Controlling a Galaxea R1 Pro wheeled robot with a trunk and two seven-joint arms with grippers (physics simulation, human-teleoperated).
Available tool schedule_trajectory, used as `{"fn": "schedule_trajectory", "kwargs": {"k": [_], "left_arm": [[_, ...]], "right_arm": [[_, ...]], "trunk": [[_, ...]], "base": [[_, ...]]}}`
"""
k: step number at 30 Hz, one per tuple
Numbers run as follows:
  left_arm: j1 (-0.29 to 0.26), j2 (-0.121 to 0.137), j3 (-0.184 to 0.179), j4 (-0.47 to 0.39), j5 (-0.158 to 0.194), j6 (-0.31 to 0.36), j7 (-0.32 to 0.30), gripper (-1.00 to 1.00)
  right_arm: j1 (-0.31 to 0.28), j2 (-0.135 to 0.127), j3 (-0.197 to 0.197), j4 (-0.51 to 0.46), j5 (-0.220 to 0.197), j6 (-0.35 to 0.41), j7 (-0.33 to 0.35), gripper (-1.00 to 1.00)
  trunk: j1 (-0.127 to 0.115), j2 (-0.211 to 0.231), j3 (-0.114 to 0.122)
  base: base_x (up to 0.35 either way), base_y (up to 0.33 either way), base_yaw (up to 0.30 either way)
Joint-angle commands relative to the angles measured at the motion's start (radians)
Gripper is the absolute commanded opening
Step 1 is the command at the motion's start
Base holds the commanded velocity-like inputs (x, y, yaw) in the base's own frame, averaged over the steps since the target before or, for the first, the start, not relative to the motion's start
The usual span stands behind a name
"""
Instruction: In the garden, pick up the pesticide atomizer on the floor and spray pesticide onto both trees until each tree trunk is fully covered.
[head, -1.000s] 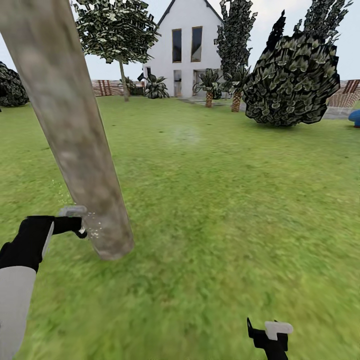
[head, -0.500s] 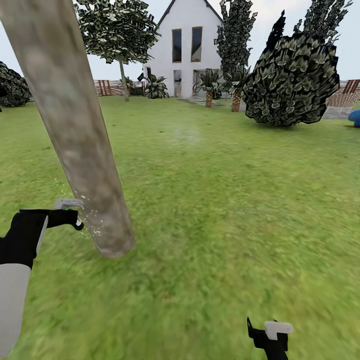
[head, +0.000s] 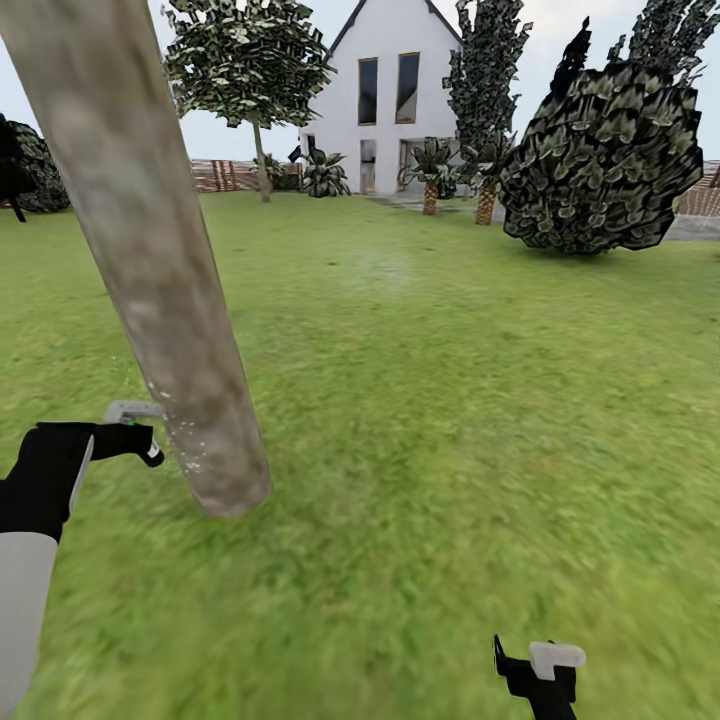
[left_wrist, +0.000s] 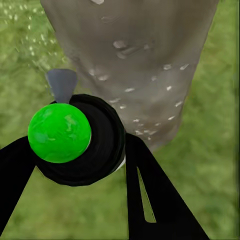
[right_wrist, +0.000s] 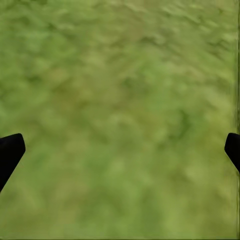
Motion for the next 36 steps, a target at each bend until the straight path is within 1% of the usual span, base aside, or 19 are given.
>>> {"fn": "schedule_trajectory", "kwargs": {"k": [1,12,21,33,36], "left_arm": [[0.0,0.0,0.001,0.0,0.0,0.0,0.0,-1.0],[0.0,-0.003,-0.002,0.001,-0.002,-0.001,0.005,-1.0],[0.0,-0.006,-0.002,0.003,-0.003,-0.001,0.005,-1.0],[-0.001,-0.008,-0.002,0.004,-0.003,-0.002,0.007,-1.0],[-0.001,-0.007,-0.002,0.005,-0.003,-0.002,0.007,-1.0]], "right_arm": [[0.0,0.0,-0.001,0.0,0.0,0.0,0.0,1.0],[0.0,0.0,0.0,0.0,0.0,0.0,0.0,1.0],[0.0,0.0,0.0,0.0,0.0,0.0,0.0,1.0],[0.0,0.0,-0.001,0.0,0.0,0.0,0.0,1.0],[0.0,0.001,0.0,0.0,0.0,0.0,0.0,1.0]], "trunk": [[0.0,0.0,0.0],[0.0,0.0,0.0],[0.0,0.0,0.0],[0.0,0.0,0.0],[0.0,0.0,0.0]], "base": [[0.04,-0.267,0.001],[-0.039,-0.271,0.003],[-0.002,-0.273,0.191],[0.0,-0.274,0.009],[0.0,-0.274,0.167]]}}
